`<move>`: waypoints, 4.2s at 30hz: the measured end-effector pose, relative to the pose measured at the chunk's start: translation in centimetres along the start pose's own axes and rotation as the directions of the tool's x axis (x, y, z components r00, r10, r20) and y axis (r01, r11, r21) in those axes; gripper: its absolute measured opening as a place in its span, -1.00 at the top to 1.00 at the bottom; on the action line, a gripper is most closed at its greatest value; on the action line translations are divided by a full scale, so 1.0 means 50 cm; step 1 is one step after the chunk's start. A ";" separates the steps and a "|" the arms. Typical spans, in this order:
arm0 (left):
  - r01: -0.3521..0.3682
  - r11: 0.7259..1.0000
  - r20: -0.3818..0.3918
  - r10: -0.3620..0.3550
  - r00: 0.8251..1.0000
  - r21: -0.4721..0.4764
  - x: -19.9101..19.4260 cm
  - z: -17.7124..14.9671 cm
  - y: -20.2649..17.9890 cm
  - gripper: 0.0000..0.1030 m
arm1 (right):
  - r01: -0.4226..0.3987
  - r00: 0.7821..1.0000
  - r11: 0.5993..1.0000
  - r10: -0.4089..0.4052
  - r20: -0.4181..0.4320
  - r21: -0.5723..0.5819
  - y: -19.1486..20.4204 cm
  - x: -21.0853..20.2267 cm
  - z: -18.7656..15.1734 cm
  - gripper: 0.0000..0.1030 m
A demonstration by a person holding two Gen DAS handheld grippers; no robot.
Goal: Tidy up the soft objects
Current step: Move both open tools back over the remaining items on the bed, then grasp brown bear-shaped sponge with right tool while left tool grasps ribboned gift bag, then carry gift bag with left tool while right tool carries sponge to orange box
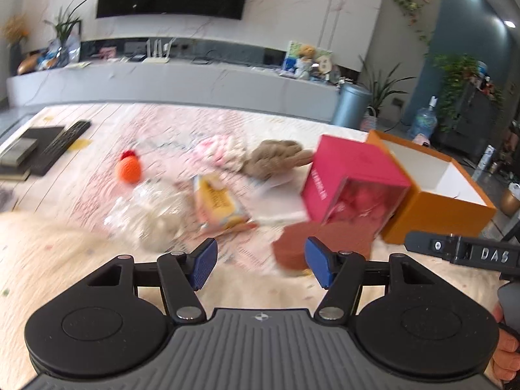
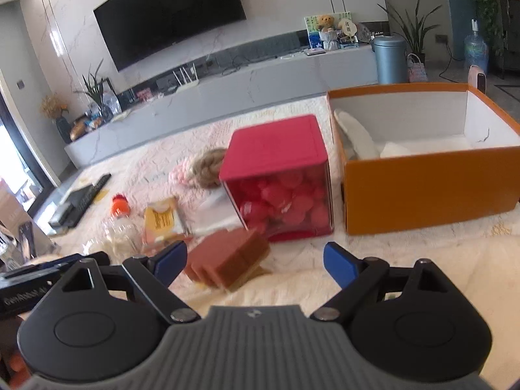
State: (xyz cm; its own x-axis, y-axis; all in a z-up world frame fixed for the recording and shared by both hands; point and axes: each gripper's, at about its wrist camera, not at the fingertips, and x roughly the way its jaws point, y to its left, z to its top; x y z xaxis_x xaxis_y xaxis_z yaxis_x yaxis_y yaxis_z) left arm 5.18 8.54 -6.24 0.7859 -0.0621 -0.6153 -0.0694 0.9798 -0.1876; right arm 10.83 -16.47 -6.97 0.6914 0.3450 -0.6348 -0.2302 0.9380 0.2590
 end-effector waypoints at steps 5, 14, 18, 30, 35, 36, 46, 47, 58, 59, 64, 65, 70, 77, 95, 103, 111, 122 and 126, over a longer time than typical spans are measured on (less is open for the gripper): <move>0.016 0.999 -0.032 -0.017 0.999 -0.036 0.008 -0.037 0.037 -0.42 | 0.048 0.997 0.998 -0.050 -0.053 -0.039 0.016 0.031 -0.019 -0.73; 0.040 0.997 -0.038 -0.043 0.998 -0.061 0.014 -0.057 0.053 -0.42 | -0.044 0.987 0.985 0.018 -0.157 -0.164 0.046 0.101 -0.002 -0.80; 0.040 0.998 -0.053 -0.043 0.998 -0.056 0.026 -0.044 0.054 -0.42 | -0.048 0.983 0.951 -0.009 -0.184 -0.304 0.075 0.154 0.012 -0.86; -0.043 0.999 -0.090 0.043 0.995 0.010 0.063 0.001 0.058 -0.45 | -0.132 0.969 0.927 0.045 -0.244 -0.351 0.069 0.231 0.031 -0.64; -0.147 0.979 -0.147 0.168 0.975 0.143 0.096 0.044 0.077 -0.52 | -0.122 0.978 0.930 0.054 -0.200 -0.346 0.067 0.209 0.034 -0.47; -0.153 0.973 -0.163 0.181 0.970 0.174 0.105 0.053 0.081 -0.53 | -0.131 0.980 0.935 0.071 -0.186 -0.329 0.066 0.202 0.038 -0.46; -0.153 0.872 -0.285 0.310 0.907 0.464 0.224 0.078 0.116 -0.63 | -0.161 0.979 0.962 0.128 -0.157 -0.220 0.067 0.227 0.050 -0.46; -0.154 0.874 -0.310 0.321 0.895 0.461 0.236 0.076 0.123 -0.61 | -0.157 0.979 0.965 0.124 -0.164 -0.212 0.063 0.233 0.048 -0.46; -0.198 0.920 -0.452 0.344 0.823 0.339 0.297 0.075 0.181 -0.09 | -0.156 0.974 0.967 0.118 -0.192 -0.201 0.055 0.251 0.033 -0.50; -0.200 0.925 -0.447 0.336 0.829 0.323 0.293 0.076 0.184 -0.04 | -0.157 0.974 0.967 0.119 -0.191 -0.199 0.054 0.251 0.033 -0.50; -0.231 0.928 -0.370 0.333 0.867 0.292 0.257 0.082 0.178 0.11 | -0.158 0.976 0.966 0.121 -0.181 -0.206 0.054 0.245 0.032 -0.50; -0.232 0.931 -0.350 0.325 0.878 0.282 0.249 0.084 0.175 0.12 | -0.156 0.977 0.966 0.120 -0.175 -0.208 0.055 0.242 0.032 -0.49; -0.226 0.949 -0.247 0.278 0.928 0.219 0.193 0.093 0.162 0.13 | -0.165 0.982 0.965 0.141 -0.127 -0.203 0.053 0.209 0.040 -0.48; -0.121 0.991 -0.148 0.127 0.981 0.050 0.105 0.097 0.115 0.13 | -0.180 0.984 0.964 0.176 -0.036 -0.194 0.046 0.137 0.057 -0.48; 0.140 0.990 -0.057 -0.138 0.989 0.028 0.023 0.130 -0.051 0.13 | -0.127 0.970 0.984 0.149 0.191 -0.125 -0.034 -0.084 0.165 -0.47; 0.232 0.970 -0.047 -0.229 0.972 0.076 0.042 0.166 -0.129 0.13 | -0.034 0.970 0.988 0.069 0.233 -0.151 -0.100 -0.134 0.236 -0.47; 0.322 0.939 -0.065 -0.317 0.946 0.119 0.102 0.211 -0.216 0.13 | 0.059 0.970 0.988 -0.024 0.240 -0.140 -0.163 -0.136 0.294 -0.47; 0.379 0.910 -0.186 -0.349 0.919 0.168 0.236 0.229 -0.313 0.13 | 0.174 0.979 0.983 -0.168 0.112 -0.049 -0.254 -0.039 0.323 -0.47; 0.377 0.906 -0.223 -0.334 0.916 0.191 0.278 0.229 -0.339 0.13 | 0.247 0.968 0.968 -0.243 0.068 -0.054 -0.279 0.012 0.318 -0.47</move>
State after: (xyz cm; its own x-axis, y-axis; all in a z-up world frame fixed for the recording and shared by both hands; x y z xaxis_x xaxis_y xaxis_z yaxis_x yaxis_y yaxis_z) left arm 24.31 -6.74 -2.83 0.6055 -0.4266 -0.6718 0.3511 0.9008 -0.2556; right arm 25.37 -29.89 0.62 0.7716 0.1038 -0.6275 -0.0894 0.9945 0.0546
